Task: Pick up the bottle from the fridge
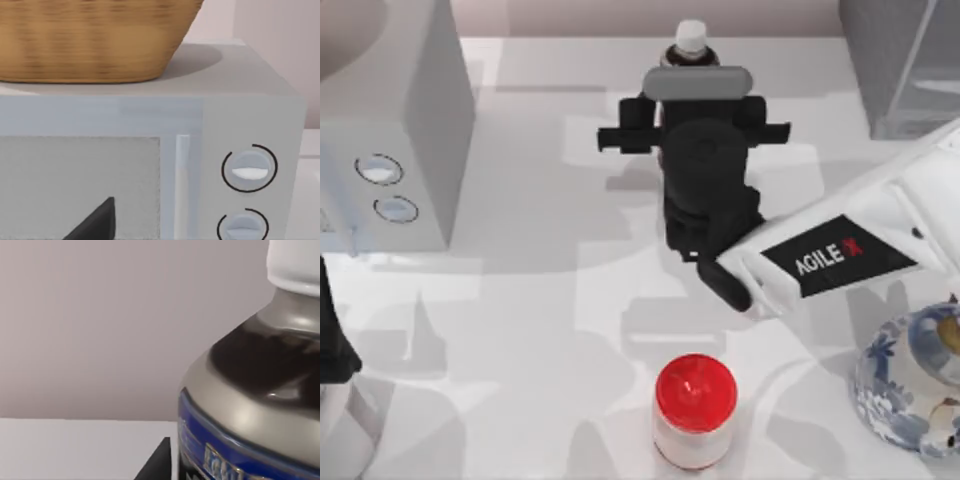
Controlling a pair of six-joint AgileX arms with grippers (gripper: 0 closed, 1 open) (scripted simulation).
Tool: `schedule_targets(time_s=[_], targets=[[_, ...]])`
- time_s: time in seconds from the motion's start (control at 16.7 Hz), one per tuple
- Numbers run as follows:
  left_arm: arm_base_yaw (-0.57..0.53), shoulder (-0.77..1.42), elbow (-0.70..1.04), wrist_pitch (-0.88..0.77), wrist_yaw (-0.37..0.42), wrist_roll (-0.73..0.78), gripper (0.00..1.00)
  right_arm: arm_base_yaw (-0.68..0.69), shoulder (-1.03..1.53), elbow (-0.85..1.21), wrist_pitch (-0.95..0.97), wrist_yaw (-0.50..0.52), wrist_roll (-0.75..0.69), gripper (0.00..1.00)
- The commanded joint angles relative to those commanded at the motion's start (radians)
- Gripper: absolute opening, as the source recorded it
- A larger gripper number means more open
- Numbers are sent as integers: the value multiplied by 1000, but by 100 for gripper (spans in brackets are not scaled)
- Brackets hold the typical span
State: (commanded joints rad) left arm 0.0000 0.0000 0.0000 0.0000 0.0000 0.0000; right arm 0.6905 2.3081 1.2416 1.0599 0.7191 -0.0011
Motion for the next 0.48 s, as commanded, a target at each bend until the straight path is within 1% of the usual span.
schedule_targets(time_s=[0.48], targets=[[0, 0, 0, 0, 0, 0, 100, 0, 0, 0, 0, 0, 0, 90]])
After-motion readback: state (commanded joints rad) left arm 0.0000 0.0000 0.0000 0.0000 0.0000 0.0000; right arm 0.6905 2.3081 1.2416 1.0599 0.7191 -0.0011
